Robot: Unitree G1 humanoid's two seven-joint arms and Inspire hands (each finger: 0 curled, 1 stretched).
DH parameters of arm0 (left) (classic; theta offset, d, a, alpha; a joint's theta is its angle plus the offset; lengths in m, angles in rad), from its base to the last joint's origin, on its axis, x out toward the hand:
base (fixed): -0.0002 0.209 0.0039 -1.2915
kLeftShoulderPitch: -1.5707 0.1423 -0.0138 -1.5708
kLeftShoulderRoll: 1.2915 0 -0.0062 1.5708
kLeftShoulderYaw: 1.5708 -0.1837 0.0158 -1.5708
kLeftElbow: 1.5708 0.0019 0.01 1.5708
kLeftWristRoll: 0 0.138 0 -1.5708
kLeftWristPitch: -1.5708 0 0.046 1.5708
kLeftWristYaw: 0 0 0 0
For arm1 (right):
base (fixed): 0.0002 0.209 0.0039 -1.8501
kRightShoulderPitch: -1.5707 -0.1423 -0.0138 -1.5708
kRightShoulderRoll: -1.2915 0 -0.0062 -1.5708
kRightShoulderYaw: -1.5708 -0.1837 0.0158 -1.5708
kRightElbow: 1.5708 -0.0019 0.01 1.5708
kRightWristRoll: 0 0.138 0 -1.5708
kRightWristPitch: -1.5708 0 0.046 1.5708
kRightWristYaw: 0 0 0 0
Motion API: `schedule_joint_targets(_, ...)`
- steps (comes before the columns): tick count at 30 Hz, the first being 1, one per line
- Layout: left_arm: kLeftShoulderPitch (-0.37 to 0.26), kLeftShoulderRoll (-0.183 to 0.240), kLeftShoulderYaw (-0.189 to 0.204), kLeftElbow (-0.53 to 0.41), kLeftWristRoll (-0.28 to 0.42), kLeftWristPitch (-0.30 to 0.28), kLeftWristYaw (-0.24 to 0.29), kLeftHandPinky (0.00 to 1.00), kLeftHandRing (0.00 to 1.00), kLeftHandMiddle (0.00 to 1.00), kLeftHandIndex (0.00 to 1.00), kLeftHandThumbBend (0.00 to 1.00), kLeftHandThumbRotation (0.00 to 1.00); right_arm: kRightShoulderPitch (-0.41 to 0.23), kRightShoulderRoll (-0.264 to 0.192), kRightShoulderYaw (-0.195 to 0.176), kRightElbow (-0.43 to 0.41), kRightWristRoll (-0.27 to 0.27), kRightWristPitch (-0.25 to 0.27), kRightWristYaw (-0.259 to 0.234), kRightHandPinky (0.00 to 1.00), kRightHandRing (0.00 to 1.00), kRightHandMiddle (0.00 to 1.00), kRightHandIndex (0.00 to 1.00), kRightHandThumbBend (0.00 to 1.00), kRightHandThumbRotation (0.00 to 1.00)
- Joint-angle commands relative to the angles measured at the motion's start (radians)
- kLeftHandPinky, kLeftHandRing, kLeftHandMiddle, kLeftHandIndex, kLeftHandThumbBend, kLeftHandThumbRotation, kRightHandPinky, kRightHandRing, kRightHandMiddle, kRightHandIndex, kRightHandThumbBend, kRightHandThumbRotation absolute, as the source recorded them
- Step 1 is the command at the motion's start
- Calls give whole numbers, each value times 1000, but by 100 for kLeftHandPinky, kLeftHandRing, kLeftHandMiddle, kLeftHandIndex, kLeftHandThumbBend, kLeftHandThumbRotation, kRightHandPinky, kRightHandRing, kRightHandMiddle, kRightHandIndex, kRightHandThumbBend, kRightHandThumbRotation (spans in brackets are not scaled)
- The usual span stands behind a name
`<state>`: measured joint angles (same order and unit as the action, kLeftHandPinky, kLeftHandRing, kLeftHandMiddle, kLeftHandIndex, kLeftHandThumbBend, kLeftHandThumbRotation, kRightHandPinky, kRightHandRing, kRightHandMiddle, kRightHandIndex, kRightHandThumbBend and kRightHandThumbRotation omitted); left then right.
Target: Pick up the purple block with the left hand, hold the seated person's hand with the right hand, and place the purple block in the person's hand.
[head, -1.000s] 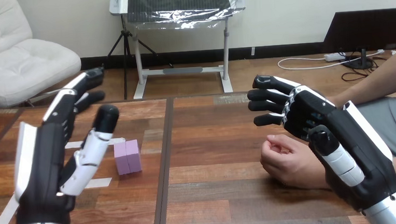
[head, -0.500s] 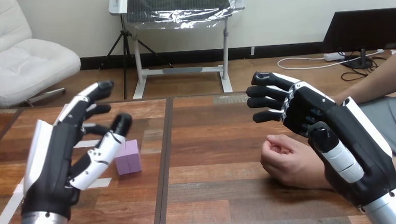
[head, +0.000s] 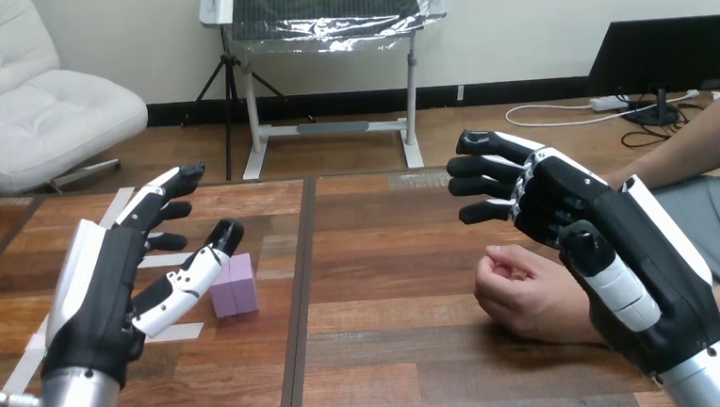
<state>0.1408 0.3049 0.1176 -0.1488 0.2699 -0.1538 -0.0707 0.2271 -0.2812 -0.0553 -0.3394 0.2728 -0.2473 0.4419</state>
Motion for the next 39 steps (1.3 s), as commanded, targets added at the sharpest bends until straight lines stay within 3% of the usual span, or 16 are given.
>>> schedule_joint_targets(1,-102,30,-14,42,16,25,-8,78,86,88,85,56,63,-68,-3,-23,9,0,-27,-5,72,79,80,83,100,84)
schedule_joint_targets(12,-175,67,-43,135,95,69,-3,91,85,87,85,55,61,-73,-3,-24,12,-2,-32,-6,72,79,80,83,100,84)
schedule_joint_targets(39,-328,135,-117,373,212,50,36,95,82,88,84,54,56,-76,-3,-25,12,3,-33,-5,71,78,80,83,100,84)
